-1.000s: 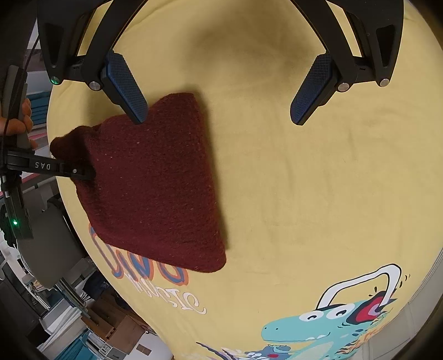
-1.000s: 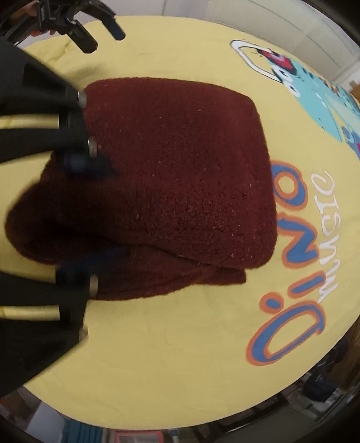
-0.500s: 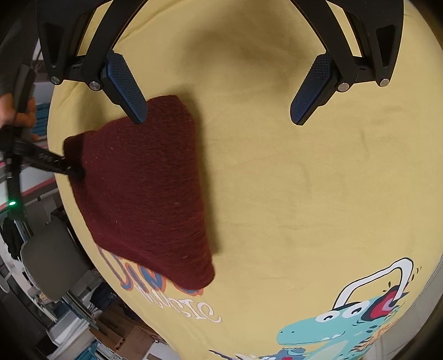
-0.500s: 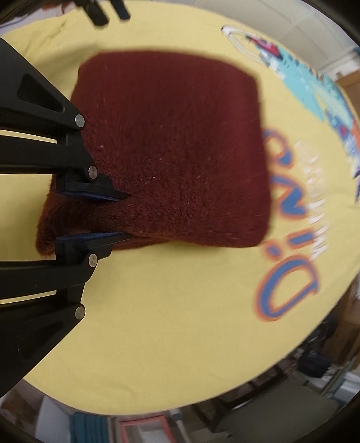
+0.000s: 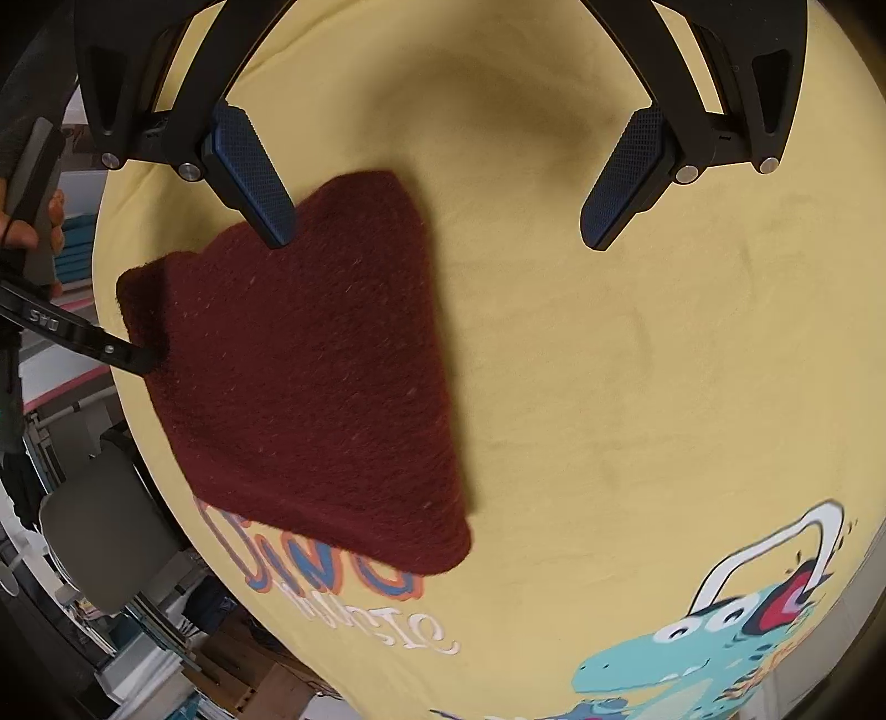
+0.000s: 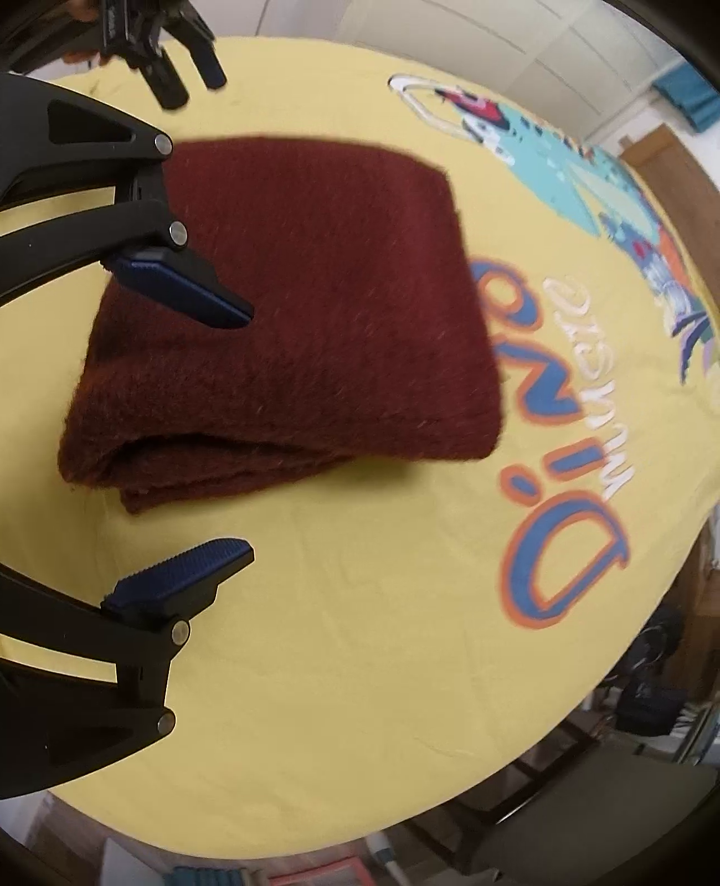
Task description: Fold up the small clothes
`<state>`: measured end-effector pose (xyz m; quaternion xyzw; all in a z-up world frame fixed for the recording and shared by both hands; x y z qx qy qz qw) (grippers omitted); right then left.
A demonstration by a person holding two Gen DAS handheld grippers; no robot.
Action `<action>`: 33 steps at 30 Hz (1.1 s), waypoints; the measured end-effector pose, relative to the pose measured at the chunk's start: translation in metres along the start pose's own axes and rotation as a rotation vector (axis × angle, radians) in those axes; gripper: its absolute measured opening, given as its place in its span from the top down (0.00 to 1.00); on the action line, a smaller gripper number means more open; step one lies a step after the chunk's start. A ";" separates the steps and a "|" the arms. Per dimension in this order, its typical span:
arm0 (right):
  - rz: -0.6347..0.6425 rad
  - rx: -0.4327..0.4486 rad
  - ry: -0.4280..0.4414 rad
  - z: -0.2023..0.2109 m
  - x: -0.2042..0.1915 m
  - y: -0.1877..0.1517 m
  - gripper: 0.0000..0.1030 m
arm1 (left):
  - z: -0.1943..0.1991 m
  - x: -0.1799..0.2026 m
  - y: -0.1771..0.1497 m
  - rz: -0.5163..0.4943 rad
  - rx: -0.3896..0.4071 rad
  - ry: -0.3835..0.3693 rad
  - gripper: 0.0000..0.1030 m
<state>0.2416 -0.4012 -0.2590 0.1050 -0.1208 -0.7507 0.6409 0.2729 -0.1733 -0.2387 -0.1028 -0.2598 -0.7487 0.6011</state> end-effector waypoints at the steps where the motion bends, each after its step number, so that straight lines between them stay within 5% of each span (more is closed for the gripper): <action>1: 0.012 0.007 0.013 0.005 -0.004 0.001 0.15 | -0.001 0.002 0.005 -0.003 0.005 -0.002 0.01; 3: 0.040 0.013 0.026 0.007 -0.012 0.002 0.01 | -0.004 0.006 0.017 0.006 0.014 -0.019 0.01; 11: 0.101 -0.019 0.012 -0.029 -0.025 -0.001 0.00 | -0.045 0.017 0.050 0.027 -0.009 -0.011 0.01; 27: -0.007 -0.166 0.166 -0.092 -0.019 -0.027 0.01 | -0.093 -0.003 0.030 0.068 -0.041 0.004 0.00; 33: -0.009 -0.159 0.218 -0.087 -0.025 -0.027 0.22 | -0.099 -0.002 0.028 0.075 -0.053 -0.047 0.04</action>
Point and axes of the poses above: each gripper's, at about its wrist camera, not at the fingertips, and z roughly against the way its jaws point, x to its right, y to its top, the point moved 9 cm from there along -z, roughly the way its jaws point, and after that the axes turned 15 degrees about -y, right-handed, at the moved point
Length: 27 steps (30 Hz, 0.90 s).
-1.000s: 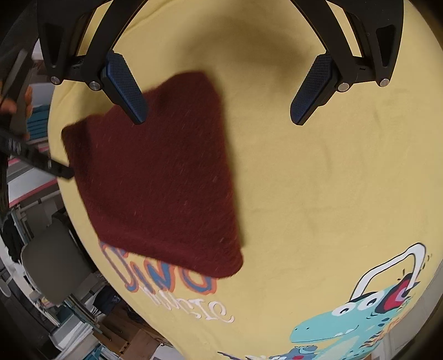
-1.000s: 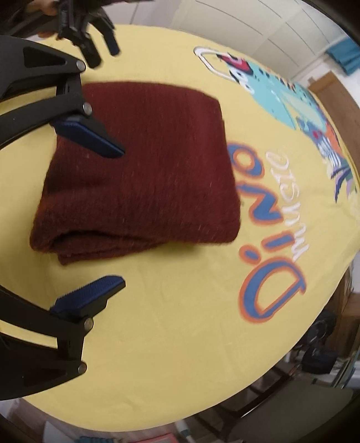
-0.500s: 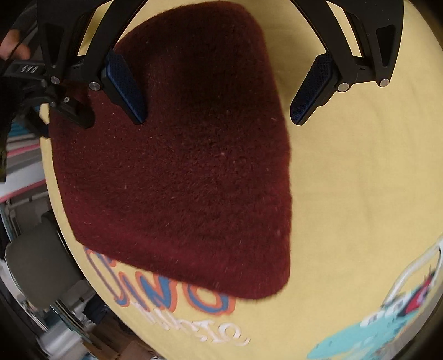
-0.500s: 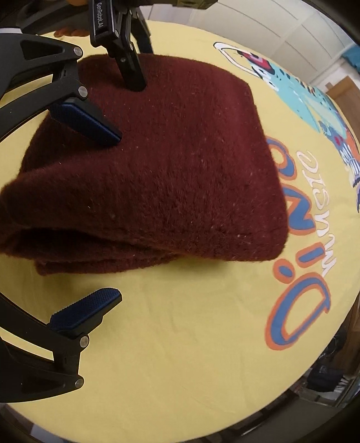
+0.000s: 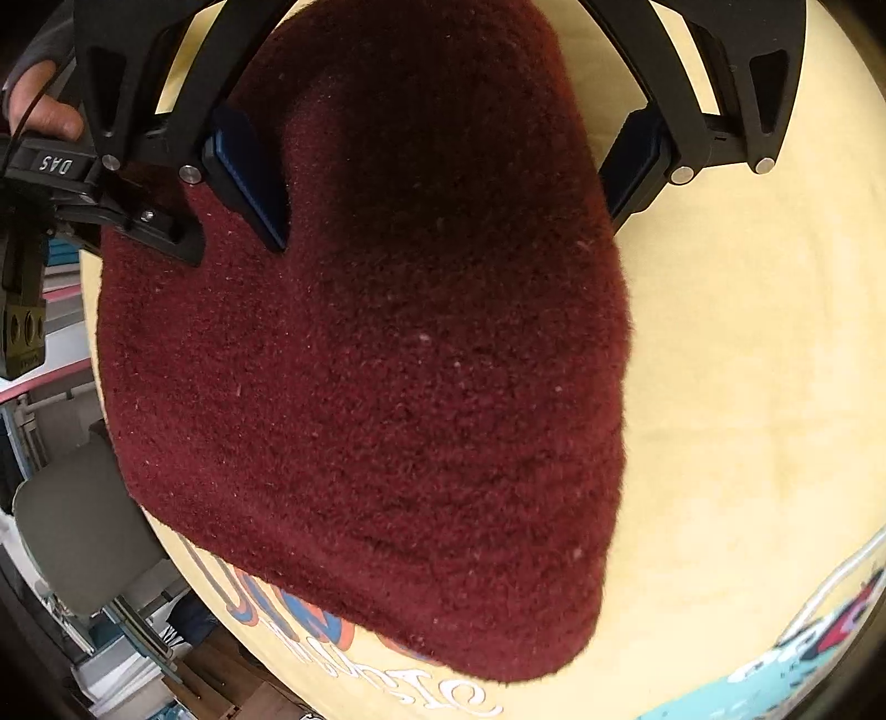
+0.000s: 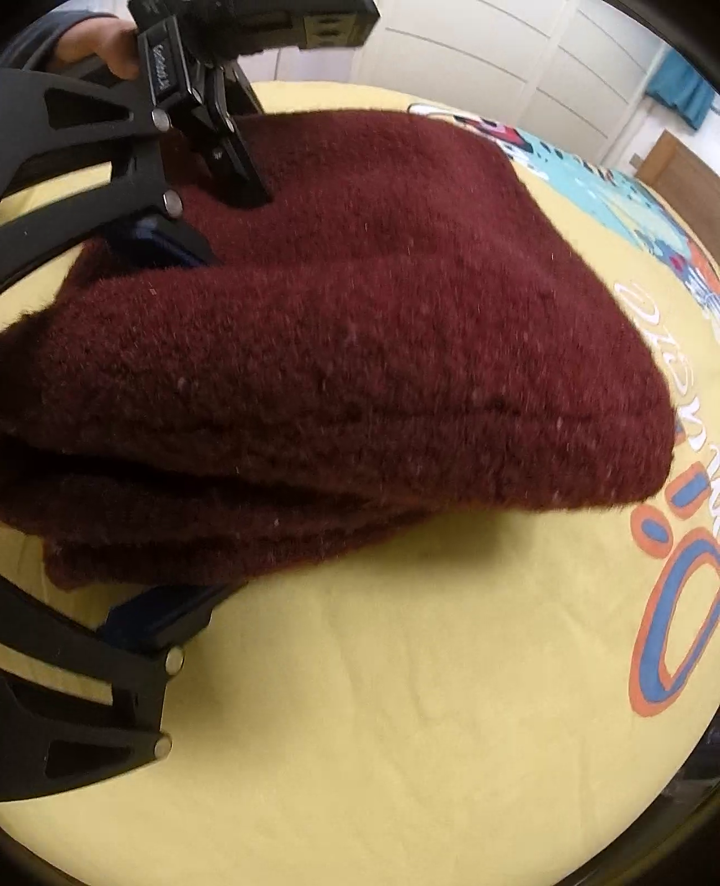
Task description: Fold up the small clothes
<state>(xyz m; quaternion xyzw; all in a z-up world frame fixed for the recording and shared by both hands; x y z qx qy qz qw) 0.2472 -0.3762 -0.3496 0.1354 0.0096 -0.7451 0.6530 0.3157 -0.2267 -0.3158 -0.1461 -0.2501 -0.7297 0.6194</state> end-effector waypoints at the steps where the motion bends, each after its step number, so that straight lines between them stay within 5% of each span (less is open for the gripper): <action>1: 0.001 -0.002 0.011 0.001 -0.002 0.000 0.24 | 0.001 0.000 0.000 -0.002 0.002 -0.006 0.06; 6: 0.006 -0.001 0.018 0.007 -0.006 -0.002 0.40 | 0.003 0.002 0.001 -0.018 0.002 -0.020 0.15; 13: 0.017 0.076 -0.059 0.028 -0.024 -0.001 0.57 | 0.019 0.010 0.002 -0.079 -0.012 -0.068 0.46; 27: 0.073 0.232 0.017 0.108 -0.096 0.004 0.67 | 0.128 0.014 0.007 -0.187 0.119 -0.149 0.53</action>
Point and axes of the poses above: each gripper's, at about its wrist camera, not at the fingertips, and z roughly against the way its jaws point, x to its right, y to its top, the point moved 9 cm from there along -z, roughly the way its jaws point, and after that the axes turned 15 degrees about -y, right-handed, at the moved point
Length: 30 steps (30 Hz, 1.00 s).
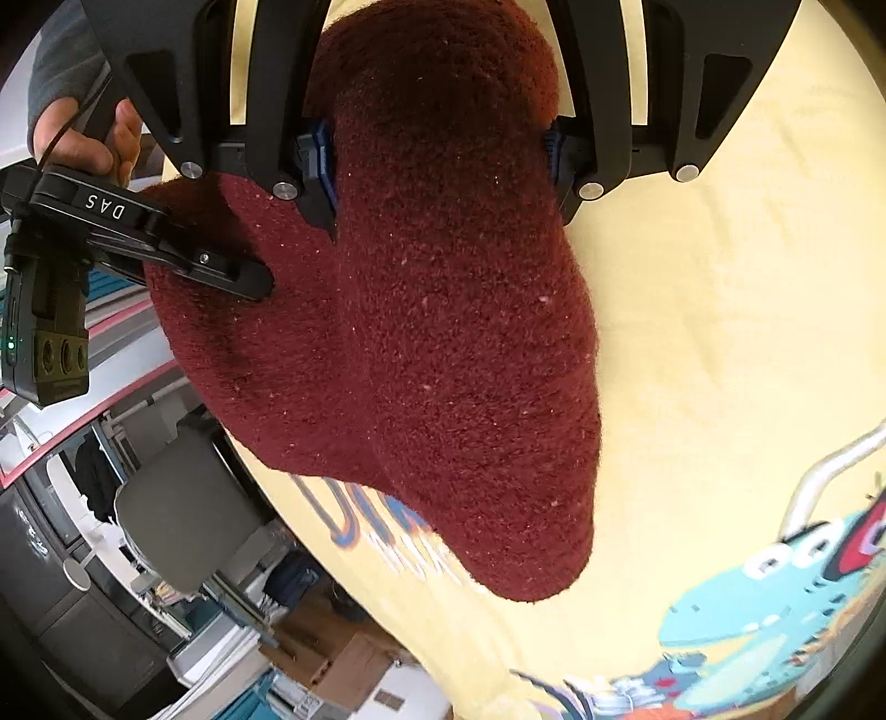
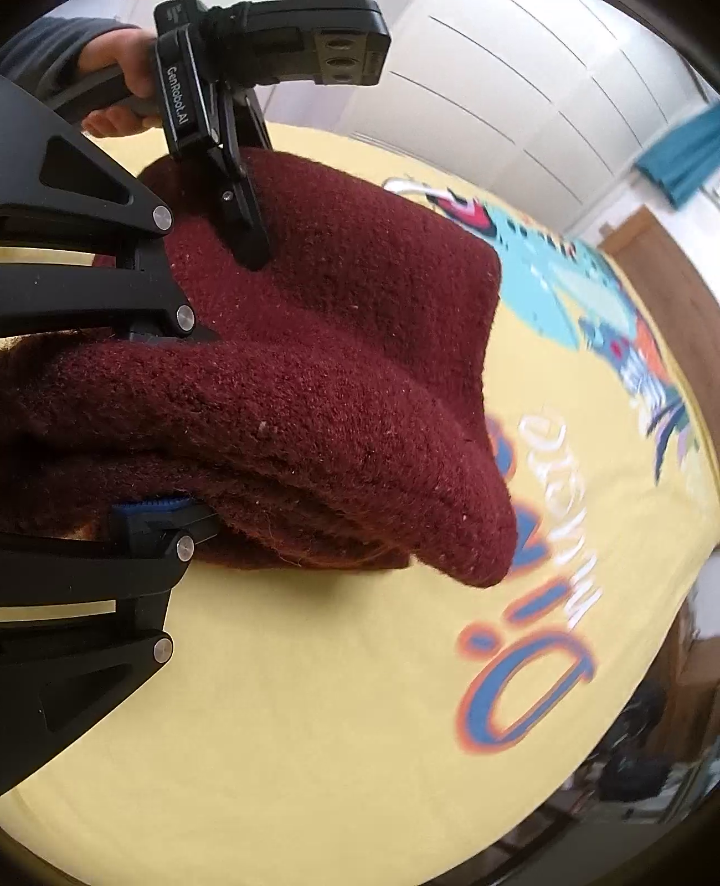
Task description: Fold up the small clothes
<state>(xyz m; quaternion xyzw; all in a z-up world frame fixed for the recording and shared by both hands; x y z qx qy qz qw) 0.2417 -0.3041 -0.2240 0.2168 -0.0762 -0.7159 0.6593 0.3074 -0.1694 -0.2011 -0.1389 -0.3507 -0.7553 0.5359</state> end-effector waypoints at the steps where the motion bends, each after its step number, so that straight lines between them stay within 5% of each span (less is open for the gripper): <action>1: 0.010 0.004 0.012 0.001 -0.014 0.000 0.67 | 0.010 -0.004 -0.001 -0.005 0.014 0.007 0.53; 12: 0.117 -0.045 0.004 -0.043 -0.100 -0.025 0.67 | 0.058 -0.072 -0.053 0.071 0.059 0.055 0.53; 20: 0.110 -0.115 -0.042 -0.088 -0.092 -0.041 0.58 | 0.044 -0.118 -0.089 0.171 0.030 0.068 0.44; 30: 0.135 -0.110 -0.109 -0.072 -0.083 -0.037 0.36 | 0.067 -0.113 -0.079 0.189 0.010 0.182 0.35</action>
Point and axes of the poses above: each gripper's, at about its wrist camera, not at the fingertips, and z roughly against the way its jaws point, x to its right, y to its top, the point moved 9 cm from there along -z, roughly the way its jaws point, and after that the axes turned 15 degrees about -y, right-handed, at the moved point
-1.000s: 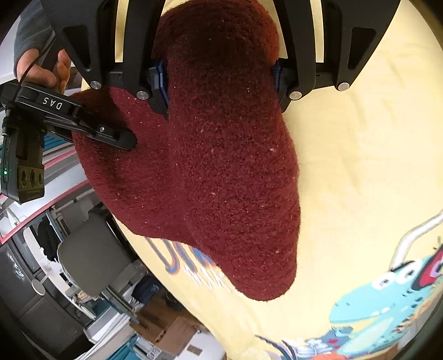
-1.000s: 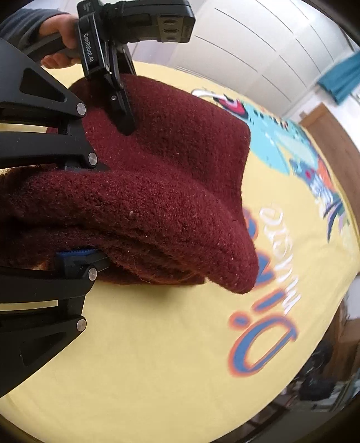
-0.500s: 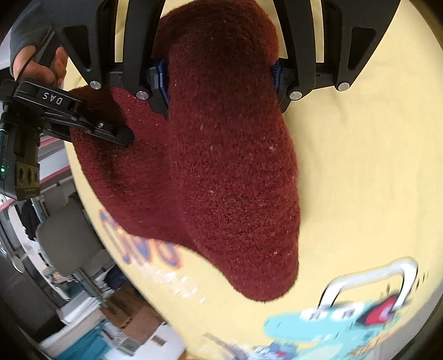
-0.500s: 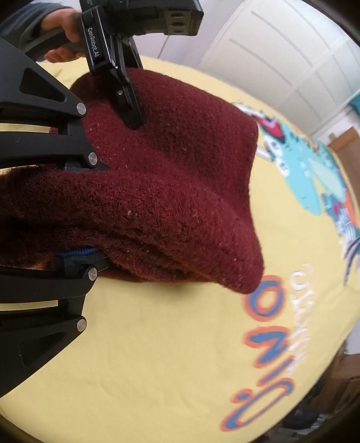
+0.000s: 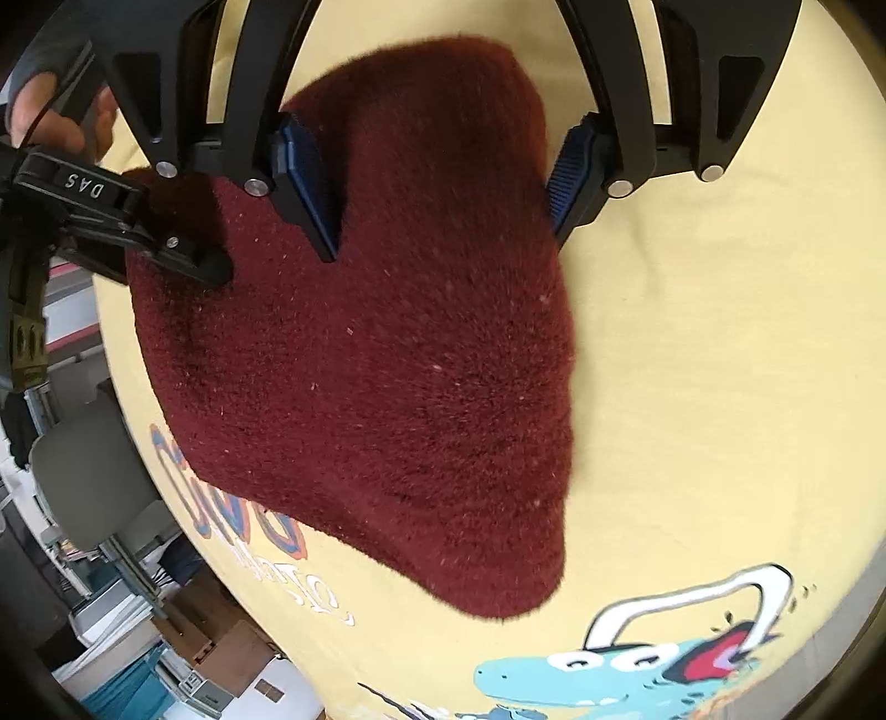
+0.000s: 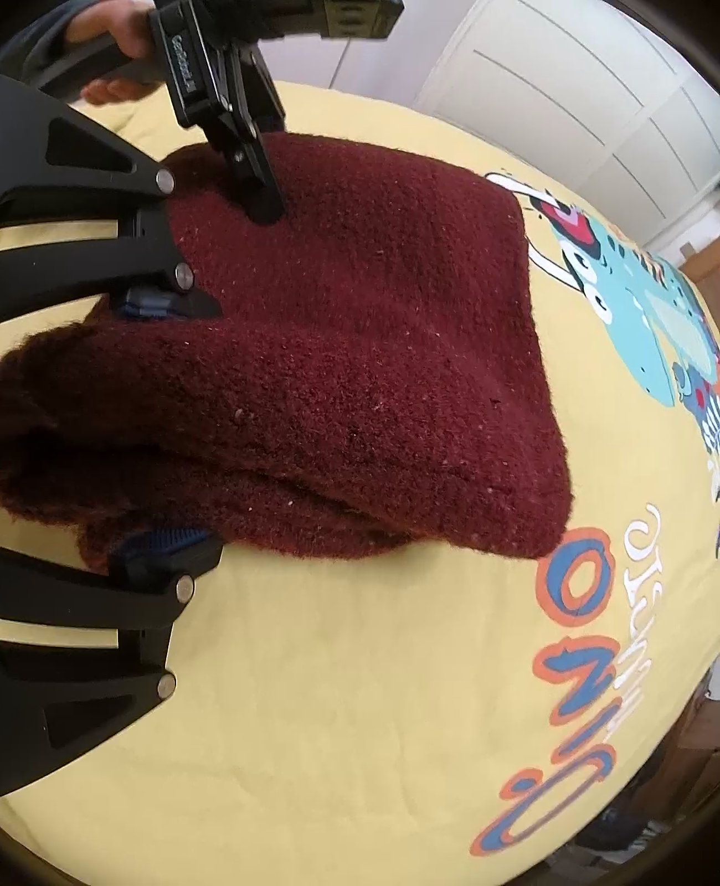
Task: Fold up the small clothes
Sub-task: 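Open both grippers and lift them off the folded square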
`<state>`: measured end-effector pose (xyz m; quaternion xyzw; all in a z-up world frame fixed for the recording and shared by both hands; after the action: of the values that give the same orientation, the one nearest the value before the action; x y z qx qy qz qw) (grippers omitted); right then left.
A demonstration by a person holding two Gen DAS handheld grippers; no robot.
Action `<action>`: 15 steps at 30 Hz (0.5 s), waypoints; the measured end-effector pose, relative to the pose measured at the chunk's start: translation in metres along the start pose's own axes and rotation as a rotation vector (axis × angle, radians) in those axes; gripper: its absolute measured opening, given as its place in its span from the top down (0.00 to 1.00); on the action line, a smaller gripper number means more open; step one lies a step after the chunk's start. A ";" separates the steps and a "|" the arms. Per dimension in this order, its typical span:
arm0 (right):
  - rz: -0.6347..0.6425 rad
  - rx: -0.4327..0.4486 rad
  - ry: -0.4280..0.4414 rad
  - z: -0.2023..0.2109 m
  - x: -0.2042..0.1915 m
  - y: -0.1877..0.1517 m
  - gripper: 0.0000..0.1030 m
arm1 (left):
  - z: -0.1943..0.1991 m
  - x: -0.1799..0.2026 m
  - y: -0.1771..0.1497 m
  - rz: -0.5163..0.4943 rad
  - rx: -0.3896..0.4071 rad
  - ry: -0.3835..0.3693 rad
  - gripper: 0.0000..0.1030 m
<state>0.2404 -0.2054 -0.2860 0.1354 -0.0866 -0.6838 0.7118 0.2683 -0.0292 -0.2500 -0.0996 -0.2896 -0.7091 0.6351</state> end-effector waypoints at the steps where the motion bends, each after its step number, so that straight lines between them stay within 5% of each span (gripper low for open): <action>1: 0.008 0.016 -0.027 0.006 0.004 -0.001 0.33 | 0.007 -0.001 -0.001 -0.010 0.007 0.018 0.32; 2: 0.014 0.030 -0.045 0.011 0.007 0.000 0.28 | 0.016 0.001 0.000 -0.027 0.024 0.035 0.30; 4: 0.031 0.062 -0.079 0.023 0.010 0.001 0.22 | 0.022 0.005 -0.002 -0.042 0.042 0.045 0.05; 5: 0.038 0.073 -0.086 0.027 0.011 0.001 0.21 | 0.027 0.007 -0.001 -0.048 0.054 0.052 0.01; 15: 0.023 0.078 -0.148 0.005 0.032 -0.010 0.11 | 0.002 -0.009 -0.012 -0.067 0.031 0.176 0.01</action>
<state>0.2309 -0.2379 -0.2869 0.1112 -0.1671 -0.6799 0.7053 0.2579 -0.0206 -0.2566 -0.0174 -0.2470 -0.7314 0.6354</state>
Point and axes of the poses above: each gripper's, at about its wrist camera, not at the fingertips, and z roughly against the way its jaws point, x to its right, y to its top, the point moved 9 cm from there along -z, roughly the way its jaws point, and after that the axes turned 15 degrees about -y, right-handed, at the moved point
